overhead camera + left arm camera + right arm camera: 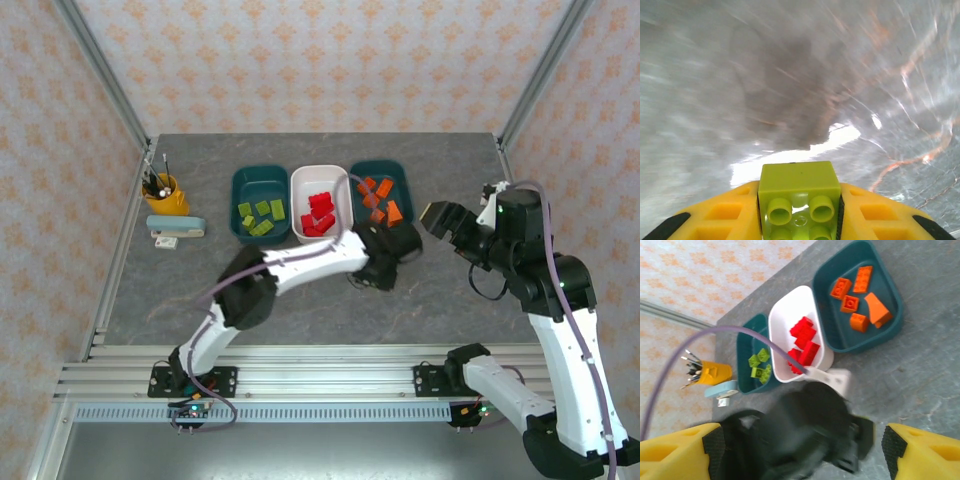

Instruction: Sort the legos into containers by color

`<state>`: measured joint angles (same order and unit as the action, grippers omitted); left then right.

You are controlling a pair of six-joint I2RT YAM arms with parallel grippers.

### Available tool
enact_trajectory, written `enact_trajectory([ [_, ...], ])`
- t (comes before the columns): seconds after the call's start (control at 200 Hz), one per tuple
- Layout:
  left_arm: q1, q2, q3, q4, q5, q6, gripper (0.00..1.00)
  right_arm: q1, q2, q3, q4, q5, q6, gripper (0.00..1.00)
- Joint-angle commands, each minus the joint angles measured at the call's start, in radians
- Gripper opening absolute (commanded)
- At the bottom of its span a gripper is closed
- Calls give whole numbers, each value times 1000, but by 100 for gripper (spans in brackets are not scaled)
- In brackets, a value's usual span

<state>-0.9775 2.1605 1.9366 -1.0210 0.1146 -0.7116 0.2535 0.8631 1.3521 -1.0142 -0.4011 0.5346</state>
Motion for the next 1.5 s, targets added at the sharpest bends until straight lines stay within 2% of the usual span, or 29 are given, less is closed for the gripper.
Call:
enact_trajectory([
  [0.0,103,-143,-62,12,-61,15,36,-1,31,-39,137,-109,45,83],
  [0.13,242,-231,-122,14,-75,51,36,0,112,-90,278,-236,106,83],
  [0.215,339,-275,-152,28,-71,71,36,18,175,-105,362,-266,132,83],
  [0.355,503,-280,-162,53,-57,102,38,95,308,-95,490,-263,165,83],
  [0.485,643,-222,-151,105,-13,109,40,186,440,-51,577,-212,171,81],
  [0.631,743,-132,-79,125,-12,115,41,237,529,-41,711,-161,192,81],
  [0.781,796,0,49,106,-14,122,41,248,606,-40,787,-161,229,81],
  [0.996,827,168,231,43,-45,127,41,250,640,-4,721,-161,193,81],
  [1.216,832,231,255,16,-53,124,42,250,661,3,684,-159,178,81],
  [1.386,832,217,224,13,-38,113,56,250,695,67,595,-161,128,82],
  [1.491,832,151,185,33,-42,103,62,250,703,115,521,-152,73,82],
])
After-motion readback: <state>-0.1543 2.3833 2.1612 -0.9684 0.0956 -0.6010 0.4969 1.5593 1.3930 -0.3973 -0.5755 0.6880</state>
